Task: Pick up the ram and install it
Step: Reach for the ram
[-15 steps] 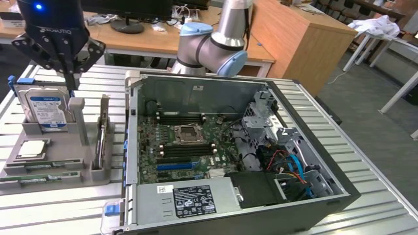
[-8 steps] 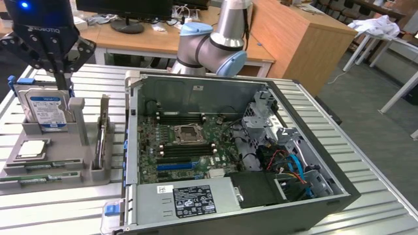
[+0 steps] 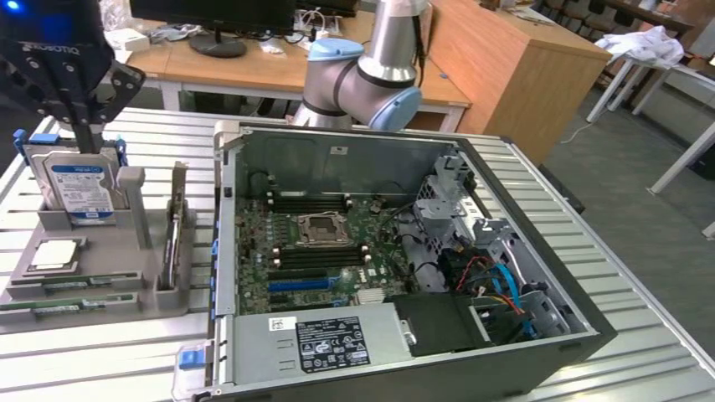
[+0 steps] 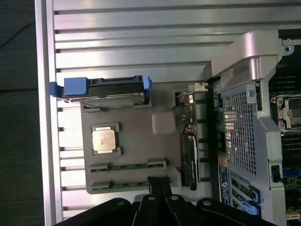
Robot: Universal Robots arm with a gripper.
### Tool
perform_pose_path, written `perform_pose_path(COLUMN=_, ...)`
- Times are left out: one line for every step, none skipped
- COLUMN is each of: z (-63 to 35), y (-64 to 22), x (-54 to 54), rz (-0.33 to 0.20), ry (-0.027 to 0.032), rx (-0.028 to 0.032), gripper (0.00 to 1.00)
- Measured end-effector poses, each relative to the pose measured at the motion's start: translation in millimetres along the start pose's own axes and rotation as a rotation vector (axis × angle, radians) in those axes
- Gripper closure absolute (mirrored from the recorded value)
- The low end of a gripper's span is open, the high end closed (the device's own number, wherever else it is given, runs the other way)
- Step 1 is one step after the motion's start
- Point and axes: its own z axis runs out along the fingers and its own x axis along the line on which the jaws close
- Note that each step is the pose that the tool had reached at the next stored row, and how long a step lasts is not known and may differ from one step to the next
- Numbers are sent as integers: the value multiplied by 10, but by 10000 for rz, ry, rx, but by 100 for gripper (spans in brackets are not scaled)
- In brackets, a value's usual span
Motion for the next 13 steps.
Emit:
perform_pose_path(z=0, y=-2, x=24, rz=0, ry=-1, rx=-1, gripper=89)
perform_pose_path(z=0, y=-4, x=49, rz=-1, ry=0, rx=0, gripper=89)
perform_pose_path(z=0, y=-6, x=73, rz=-1, ry=0, rx=0, gripper=89)
perform_pose_path(z=1, y=-8, x=97, rz=-1, ry=-1, rx=0, gripper=89)
perform_pose_path(z=1, y=-10, x=120, rz=-1, ry=0, rx=0, gripper=89)
perform_pose_path(z=1, y=-11, x=141, rz=-1, ry=0, rx=0, gripper=89)
perform_pose_path(z=1, y=-13, x=162, rz=-1, ry=0, rx=0, gripper=89)
perform_pose_path(z=1, y=-14, x=184, rz=-1, ry=0, rx=0, gripper=89)
perform_pose_path(z=2, y=-16, x=204, rz=-1, ry=0, rx=0, gripper=89)
perform_pose_path(z=1, y=-17, x=222, rz=-1, ry=0, rx=0, gripper=89)
perform_pose_path(z=2, y=-18, x=239, rz=-1, ry=0, rx=0, gripper=89)
perform_pose_path(z=2, y=-19, x=254, rz=-1, ry=0, rx=0, gripper=89)
perform_pose_path(z=3, y=-21, x=268, rz=-1, ry=0, rx=0, gripper=89)
